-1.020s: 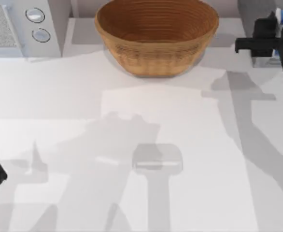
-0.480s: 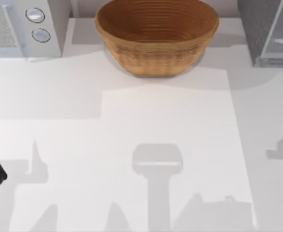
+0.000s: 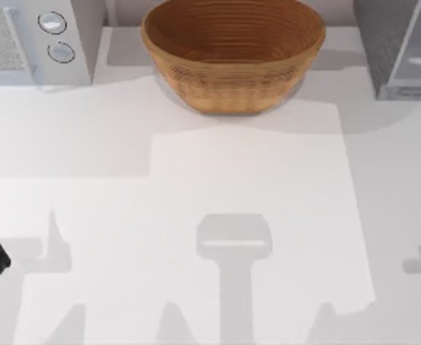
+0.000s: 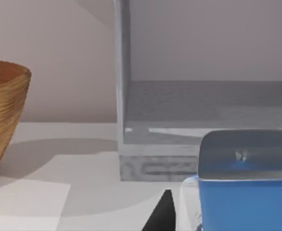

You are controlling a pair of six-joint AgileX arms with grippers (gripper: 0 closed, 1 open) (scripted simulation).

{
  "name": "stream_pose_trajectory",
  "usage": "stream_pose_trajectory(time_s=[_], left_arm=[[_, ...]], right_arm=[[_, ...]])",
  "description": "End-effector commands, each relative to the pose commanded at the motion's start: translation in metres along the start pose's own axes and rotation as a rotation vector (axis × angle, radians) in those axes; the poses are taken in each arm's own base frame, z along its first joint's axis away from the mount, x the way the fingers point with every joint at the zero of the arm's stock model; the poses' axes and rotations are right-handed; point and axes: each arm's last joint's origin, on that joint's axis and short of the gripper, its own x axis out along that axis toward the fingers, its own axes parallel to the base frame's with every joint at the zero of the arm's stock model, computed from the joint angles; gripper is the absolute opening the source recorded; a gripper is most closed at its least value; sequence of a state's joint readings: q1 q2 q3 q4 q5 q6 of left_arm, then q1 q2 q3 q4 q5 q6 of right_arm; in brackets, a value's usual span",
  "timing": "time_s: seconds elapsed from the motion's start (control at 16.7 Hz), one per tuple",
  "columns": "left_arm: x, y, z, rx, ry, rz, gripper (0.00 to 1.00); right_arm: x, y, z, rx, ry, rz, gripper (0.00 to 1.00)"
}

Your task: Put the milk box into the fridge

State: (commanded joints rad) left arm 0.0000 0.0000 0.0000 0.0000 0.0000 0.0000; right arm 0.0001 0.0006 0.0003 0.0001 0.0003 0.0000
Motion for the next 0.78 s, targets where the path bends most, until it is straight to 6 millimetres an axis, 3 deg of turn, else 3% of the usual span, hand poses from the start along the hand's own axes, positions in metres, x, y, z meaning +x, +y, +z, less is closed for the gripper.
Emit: stream_pose_trajectory(time_s=[0.42,0.78], left_arm=[[0.0,0.0,0.0,0.0,0.0,0.0,1.0],[0.0,0.0,0.0,0.0,0.0,0.0,1.0]], right_arm=[[0.0,0.0,0.002,0.001,0.001,0.002,0.0],[0.016,-0.003,0.035,-0.001,-0.002,0.003,0.0]])
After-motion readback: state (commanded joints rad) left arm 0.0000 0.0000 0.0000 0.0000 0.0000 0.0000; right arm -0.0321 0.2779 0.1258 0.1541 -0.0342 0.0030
